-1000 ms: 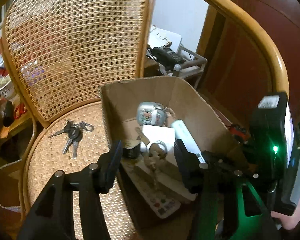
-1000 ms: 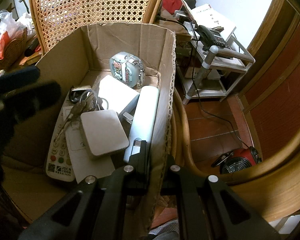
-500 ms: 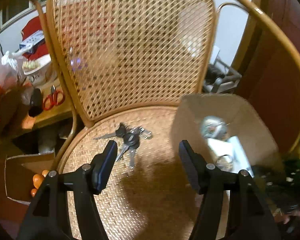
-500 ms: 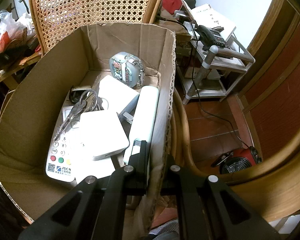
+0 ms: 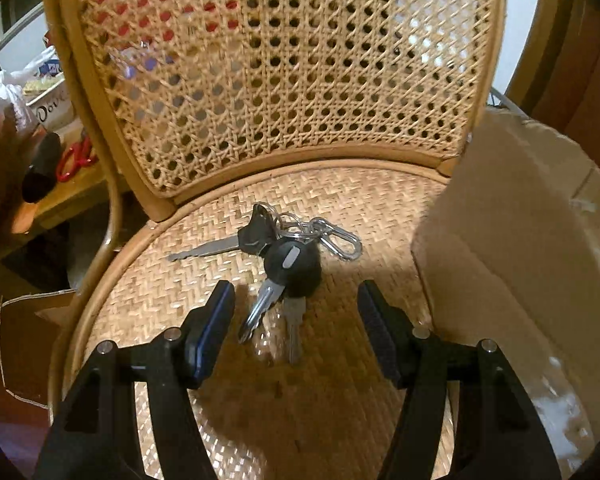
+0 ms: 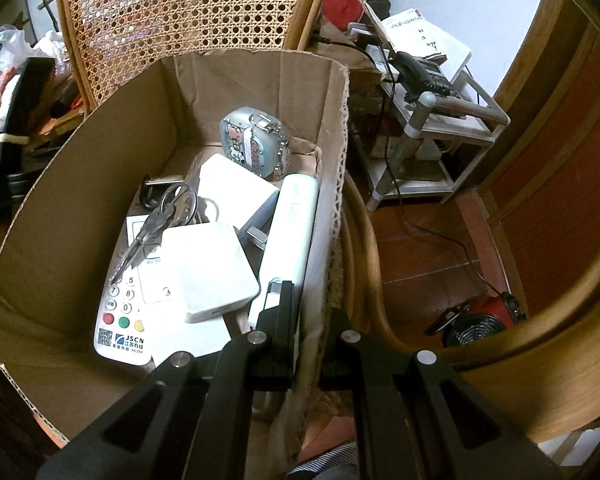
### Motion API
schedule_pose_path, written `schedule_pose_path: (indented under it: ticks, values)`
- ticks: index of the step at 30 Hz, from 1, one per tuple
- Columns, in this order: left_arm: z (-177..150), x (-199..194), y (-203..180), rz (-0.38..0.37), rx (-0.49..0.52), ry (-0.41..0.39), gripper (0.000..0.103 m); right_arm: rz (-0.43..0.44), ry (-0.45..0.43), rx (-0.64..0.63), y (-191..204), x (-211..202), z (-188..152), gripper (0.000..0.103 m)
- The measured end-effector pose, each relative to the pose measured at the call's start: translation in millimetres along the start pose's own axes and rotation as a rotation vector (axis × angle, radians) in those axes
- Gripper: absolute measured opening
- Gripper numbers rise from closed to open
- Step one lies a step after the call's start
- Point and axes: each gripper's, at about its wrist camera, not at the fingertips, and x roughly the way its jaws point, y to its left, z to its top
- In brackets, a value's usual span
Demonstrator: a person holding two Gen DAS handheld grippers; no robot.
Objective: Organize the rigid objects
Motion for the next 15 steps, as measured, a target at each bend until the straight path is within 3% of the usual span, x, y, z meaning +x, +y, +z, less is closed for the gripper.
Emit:
schedule_pose_path:
  ticks: [12, 13, 14, 15]
  values:
    - [16, 26, -10, 0.024, 0.024, -0.012, 0.065, 0.005, 0.005, -0.013, -2, 3, -1, 0.011]
    - [16, 26, -10, 0.025, 0.026, -0.015, 0.053, 0.006, 0.004, -0.014, -2, 3, -2, 0.011]
    - [17, 26, -10, 0.033, 0.027, -0.021, 0.032, 0.006, 0.004, -0.014, -2, 3, -2, 0.011]
    - [18, 25, -11, 0.036, 0.025, -0.02, 0.028, 0.006, 0.005, -0.014, -3, 3, -1, 0.011]
